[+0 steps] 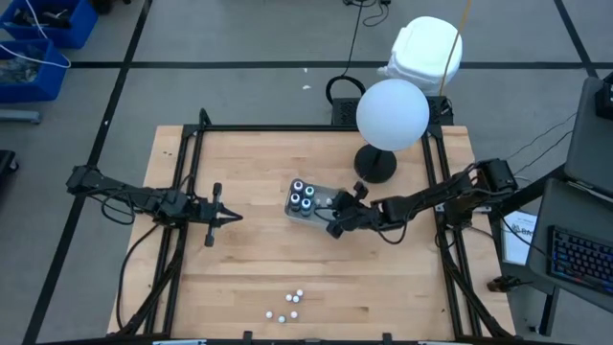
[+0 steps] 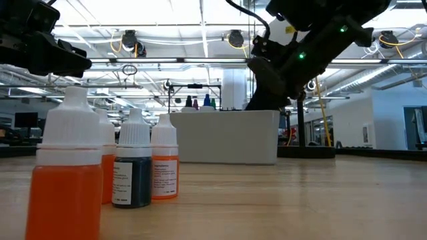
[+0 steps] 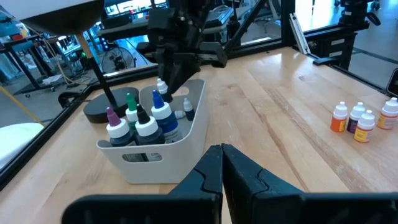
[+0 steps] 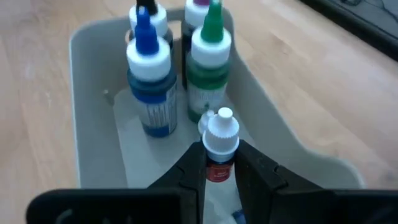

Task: Pick & Place food coloring
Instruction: Put the small red food coloring bottle into the gray bin

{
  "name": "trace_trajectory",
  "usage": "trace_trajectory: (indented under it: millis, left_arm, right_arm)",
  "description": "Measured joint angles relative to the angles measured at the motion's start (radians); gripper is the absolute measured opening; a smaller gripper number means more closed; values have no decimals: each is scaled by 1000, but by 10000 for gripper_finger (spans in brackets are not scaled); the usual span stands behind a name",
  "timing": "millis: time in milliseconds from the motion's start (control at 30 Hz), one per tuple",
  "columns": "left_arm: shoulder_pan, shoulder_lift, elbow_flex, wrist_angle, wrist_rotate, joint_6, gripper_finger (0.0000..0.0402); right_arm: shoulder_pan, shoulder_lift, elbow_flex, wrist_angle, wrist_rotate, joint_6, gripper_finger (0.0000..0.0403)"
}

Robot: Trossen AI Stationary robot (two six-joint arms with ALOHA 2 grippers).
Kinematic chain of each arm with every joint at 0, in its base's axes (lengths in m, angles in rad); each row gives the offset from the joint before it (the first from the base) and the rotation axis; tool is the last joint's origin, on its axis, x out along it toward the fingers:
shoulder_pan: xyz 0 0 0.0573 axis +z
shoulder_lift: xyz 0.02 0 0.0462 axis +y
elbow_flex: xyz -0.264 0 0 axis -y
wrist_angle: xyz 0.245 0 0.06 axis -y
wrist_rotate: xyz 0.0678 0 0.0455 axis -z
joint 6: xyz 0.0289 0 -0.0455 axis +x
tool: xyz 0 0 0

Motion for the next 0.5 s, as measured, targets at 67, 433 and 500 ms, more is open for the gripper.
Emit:
trace_trajectory:
  millis: [67, 433, 500]
  left_arm:
    - [0, 0, 0, 0, 0, 0, 10]
    - [0, 0, 0, -2, 1, -3, 10]
    - [0, 0, 0, -2, 1, -4, 10]
  right_arm:
    - [16, 2, 0, -2, 1, 20, 57]
    - [69, 7, 1, -74, 27, 102, 57]
    - [69, 7, 1, -71, 25, 97, 57]
